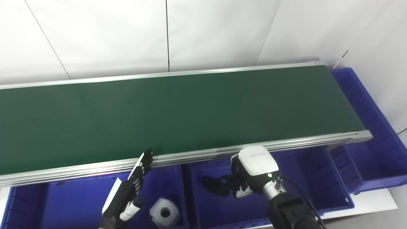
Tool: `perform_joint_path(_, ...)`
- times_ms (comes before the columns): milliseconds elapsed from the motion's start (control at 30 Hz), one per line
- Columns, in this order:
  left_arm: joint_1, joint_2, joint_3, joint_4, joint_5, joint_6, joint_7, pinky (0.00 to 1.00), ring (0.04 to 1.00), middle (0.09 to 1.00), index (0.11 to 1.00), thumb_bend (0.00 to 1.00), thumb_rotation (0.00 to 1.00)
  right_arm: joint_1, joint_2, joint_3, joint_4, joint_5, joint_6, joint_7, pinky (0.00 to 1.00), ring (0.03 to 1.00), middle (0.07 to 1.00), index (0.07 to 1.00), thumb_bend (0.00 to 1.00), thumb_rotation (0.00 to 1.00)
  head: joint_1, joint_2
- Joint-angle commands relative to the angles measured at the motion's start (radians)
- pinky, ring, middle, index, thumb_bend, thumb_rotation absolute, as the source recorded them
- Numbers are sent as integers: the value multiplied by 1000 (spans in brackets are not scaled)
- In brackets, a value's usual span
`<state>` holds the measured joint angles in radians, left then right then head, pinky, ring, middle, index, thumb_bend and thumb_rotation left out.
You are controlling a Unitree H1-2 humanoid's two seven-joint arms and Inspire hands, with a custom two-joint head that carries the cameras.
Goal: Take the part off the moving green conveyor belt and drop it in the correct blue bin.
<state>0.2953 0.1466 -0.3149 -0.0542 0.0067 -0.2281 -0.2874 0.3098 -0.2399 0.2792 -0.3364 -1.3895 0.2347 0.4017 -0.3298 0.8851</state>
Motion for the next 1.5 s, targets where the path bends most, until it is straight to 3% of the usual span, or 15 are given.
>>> perform_joint_path(0,-5,-6,-3,-36,-2,-16,-4,1000,1000,1000,1000,901,905,-6,-4,-5,-38,-38,18,70,653,727,783,837,982,722,0,-1)
perform_joint_path(33,-5,-6,-3,-36,-1,-16,-3,1000,1000,1000,1000,901,905,-8,-6,-5,-45,-50,14,106,709,772,822,862,992,745,0,-1)
perform_joint_path(67,-5,-6,-3,-36,-1,-16,-4,1000,1000,1000,1000,900,905,-10,-6,-5,-49,-60,10,132,851,853,891,891,998,816,0,-1)
perform_joint_path(167,-6,-7,-2,-31,-2,-22,-5,1000,1000,1000,1000,895,905,-12,-4,-4,-67,-84,-2,190,966,905,937,920,1000,897,4,-4)
perform_joint_path(400,-8,-6,-3,-26,2,-26,-6,1000,1000,1000,1000,898,905,-10,-7,0,-80,-83,-22,221,983,908,936,911,1000,907,11,-9)
perform_joint_path(500,-10,-8,-4,-23,4,-27,-6,1000,1000,1000,1000,898,903,-9,-12,3,-84,-68,-31,219,951,896,929,908,1000,898,19,-12)
perform_joint_path(567,-10,-11,-5,-19,5,-28,-4,1000,1000,1000,1000,901,899,-4,-14,4,-93,-45,-38,200,850,847,896,887,1000,888,32,-16)
perform_joint_path(767,-10,-23,-11,1,23,-45,1,1000,1000,1000,1000,922,907,57,48,-28,-196,311,-92,6,634,770,843,831,1000,848,100,-34)
perform_joint_path(900,-5,-30,-19,15,53,-51,9,1000,1000,1000,1000,941,907,136,216,-17,-287,640,-92,-100,600,712,768,775,867,882,143,-61)
perform_joint_path(967,-2,-34,-23,26,78,-57,17,1000,1000,1000,1000,942,915,179,302,-21,-267,839,-114,-148,538,649,726,755,822,852,166,-83)
perform_joint_path(1033,1,-38,-27,37,100,-63,25,1000,1000,1000,1000,941,924,201,343,-31,-222,971,-155,-176,545,648,731,758,783,837,184,-99)
perform_joint_path(1100,5,-43,-30,48,107,-74,29,1000,1000,1000,1000,938,920,196,340,-46,-155,1019,-232,-207,570,657,738,771,774,844,195,-107)
perform_joint_path(1267,11,-60,-42,87,106,-115,38,1000,1000,1000,1000,925,893,152,272,-121,121,1075,-585,-360,626,695,756,767,730,813,239,-135)
perform_joint_path(1367,11,-63,-48,101,104,-123,40,1000,1000,1000,1000,925,888,146,248,-118,197,1081,-674,-387,634,700,762,770,714,783,248,-144)
perform_joint_path(1467,13,-66,-52,108,103,-123,39,1000,1000,1000,1000,921,883,134,219,-82,262,1076,-704,-420,647,716,785,771,714,722,249,-147)
